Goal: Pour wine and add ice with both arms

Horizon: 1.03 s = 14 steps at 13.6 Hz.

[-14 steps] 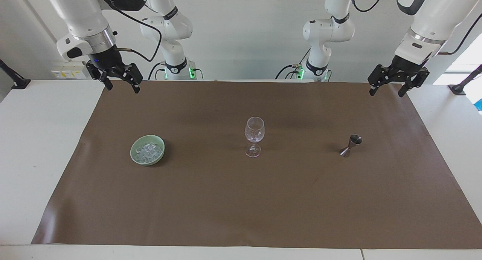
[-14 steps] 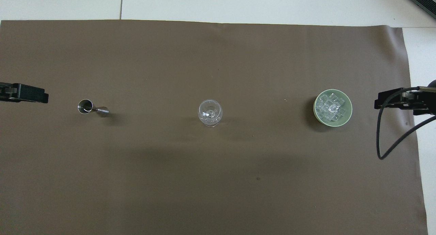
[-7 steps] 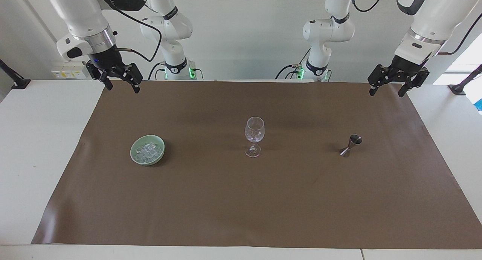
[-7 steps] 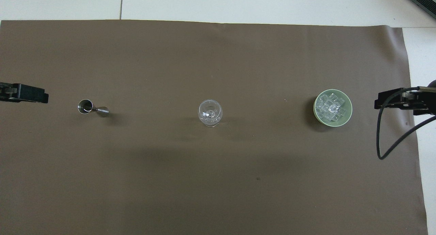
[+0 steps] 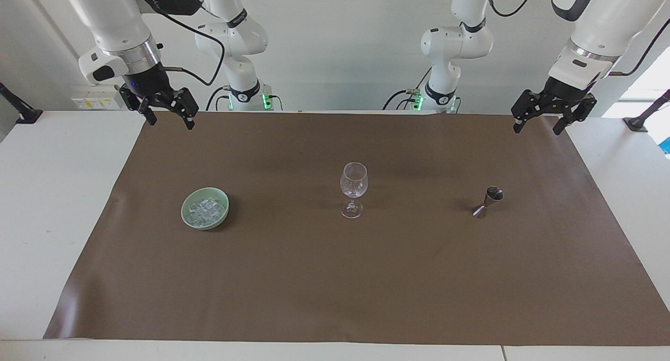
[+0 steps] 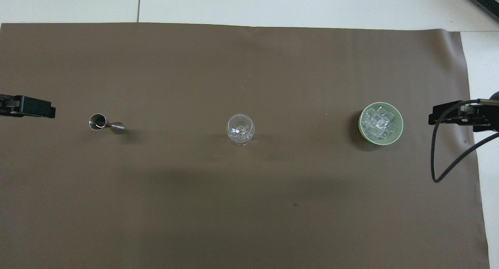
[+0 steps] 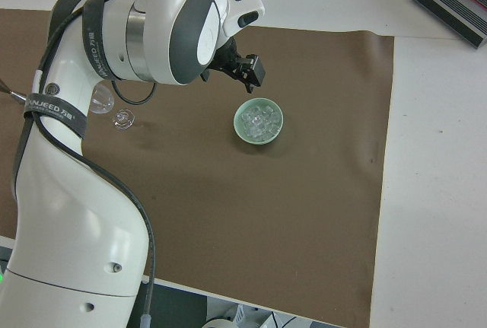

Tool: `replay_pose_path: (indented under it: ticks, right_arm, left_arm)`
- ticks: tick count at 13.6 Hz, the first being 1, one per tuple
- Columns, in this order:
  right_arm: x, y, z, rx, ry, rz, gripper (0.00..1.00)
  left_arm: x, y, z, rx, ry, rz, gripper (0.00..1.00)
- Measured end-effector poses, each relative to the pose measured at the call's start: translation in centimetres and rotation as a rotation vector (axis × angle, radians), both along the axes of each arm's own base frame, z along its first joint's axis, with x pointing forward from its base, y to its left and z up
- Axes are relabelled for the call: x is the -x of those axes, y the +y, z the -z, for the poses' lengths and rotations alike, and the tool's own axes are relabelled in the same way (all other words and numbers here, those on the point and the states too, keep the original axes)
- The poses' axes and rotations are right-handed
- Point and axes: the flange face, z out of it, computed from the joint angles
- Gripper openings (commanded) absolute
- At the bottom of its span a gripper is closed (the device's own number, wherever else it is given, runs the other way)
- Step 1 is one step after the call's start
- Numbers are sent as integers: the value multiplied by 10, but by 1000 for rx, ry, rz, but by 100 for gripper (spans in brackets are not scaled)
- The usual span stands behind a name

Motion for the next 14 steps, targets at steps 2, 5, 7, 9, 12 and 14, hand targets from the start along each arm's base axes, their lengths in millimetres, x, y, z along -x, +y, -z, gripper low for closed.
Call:
replay_pose_path:
  ticks: [2, 5, 7, 9, 12, 14]
  right_arm:
    - [0, 0, 0, 0, 0, 0, 100]
    - [0, 0, 0, 0, 0, 0, 100]
    - [0, 0, 0, 0, 0, 0, 100]
    - [0, 0, 0, 0, 0, 0, 100]
    - [0, 0, 0, 0, 0, 0, 100]
    - [0, 0, 0, 0, 0, 0, 100]
  left_arm:
    - [0, 0, 0, 0, 0, 0, 100]
    - [0, 0, 0, 0, 0, 0, 100]
    - [0, -1, 0, 0, 0, 1, 100]
    - [0, -1, -3, 0, -5, 3, 100]
    - [0, -6, -7, 0, -12, 11, 100]
    - [1, -14, -7, 0, -12, 24, 100]
